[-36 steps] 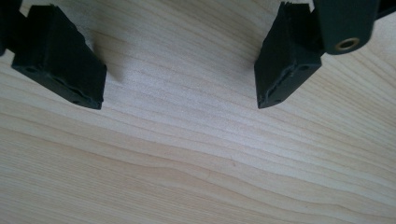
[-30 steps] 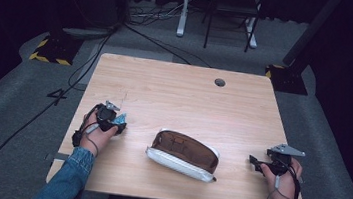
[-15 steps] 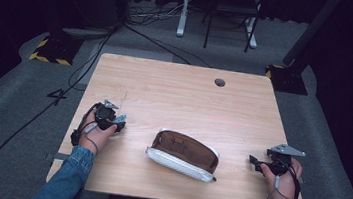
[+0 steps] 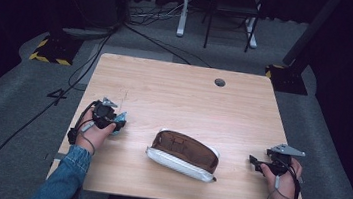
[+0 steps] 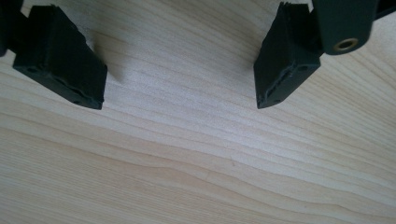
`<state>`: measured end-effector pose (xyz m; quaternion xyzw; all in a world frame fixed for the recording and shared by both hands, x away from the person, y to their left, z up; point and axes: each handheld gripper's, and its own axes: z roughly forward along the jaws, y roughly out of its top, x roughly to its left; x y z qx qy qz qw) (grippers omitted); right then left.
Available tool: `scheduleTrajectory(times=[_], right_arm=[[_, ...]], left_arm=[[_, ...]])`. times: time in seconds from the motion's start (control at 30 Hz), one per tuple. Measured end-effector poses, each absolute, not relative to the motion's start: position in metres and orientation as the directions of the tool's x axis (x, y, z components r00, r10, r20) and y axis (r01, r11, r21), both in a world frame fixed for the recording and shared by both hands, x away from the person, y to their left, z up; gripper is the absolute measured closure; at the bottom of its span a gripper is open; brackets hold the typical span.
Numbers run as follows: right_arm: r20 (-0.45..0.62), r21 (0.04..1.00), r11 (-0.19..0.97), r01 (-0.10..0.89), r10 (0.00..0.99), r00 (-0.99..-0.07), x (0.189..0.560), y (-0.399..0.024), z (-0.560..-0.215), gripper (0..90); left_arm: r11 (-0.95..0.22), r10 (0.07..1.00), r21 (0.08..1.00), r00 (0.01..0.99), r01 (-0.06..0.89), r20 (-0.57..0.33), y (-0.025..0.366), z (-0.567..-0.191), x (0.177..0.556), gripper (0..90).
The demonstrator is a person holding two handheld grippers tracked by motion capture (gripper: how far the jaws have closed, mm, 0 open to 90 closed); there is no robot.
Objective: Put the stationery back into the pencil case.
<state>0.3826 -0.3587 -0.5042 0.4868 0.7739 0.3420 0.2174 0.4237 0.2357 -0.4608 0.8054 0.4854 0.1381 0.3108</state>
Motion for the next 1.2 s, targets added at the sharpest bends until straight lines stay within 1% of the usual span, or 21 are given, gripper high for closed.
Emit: scheduleTrajectory(times=[0.33, 0.6, 0.93, 1.07, 1.2], right_arm=[[-0.004, 0.741, 0.293, 0.604, 0.902, -0.432, 0.383, -0.359, -0.504, 17.6], [-0.006, 0.741, 0.295, 0.603, 0.901, -0.433, 0.382, -0.358, -0.504, 17.8], [-0.008, 0.742, 0.297, 0.602, 0.901, -0.434, 0.382, -0.358, -0.504, 18.4], [-0.008, 0.741, 0.3, 0.601, 0.899, -0.438, 0.382, -0.358, -0.504, 18.6], [-0.007, 0.742, 0.3, 0.6, 0.898, -0.44, 0.382, -0.358, -0.504, 18.7]], left_arm=[[-0.344, 0.837, 0.686, 0.541, 0.641, -0.086, 0.229, -0.426, 0.408, 49.3], [-0.384, 0.794, 0.723, 0.605, 0.575, -0.06, 0.213, -0.4, 0.393, 49.3], [-0.407, 0.746, 0.747, 0.663, 0.525, -0.06, 0.195, -0.383, 0.379, 49.3], [-0.422, 0.725, 0.759, 0.687, 0.496, -0.046, 0.188, -0.376, 0.373, 49.3], [-0.425, 0.688, 0.774, 0.723, 0.47, -0.061, 0.179, -0.37, 0.367, 49.3]])
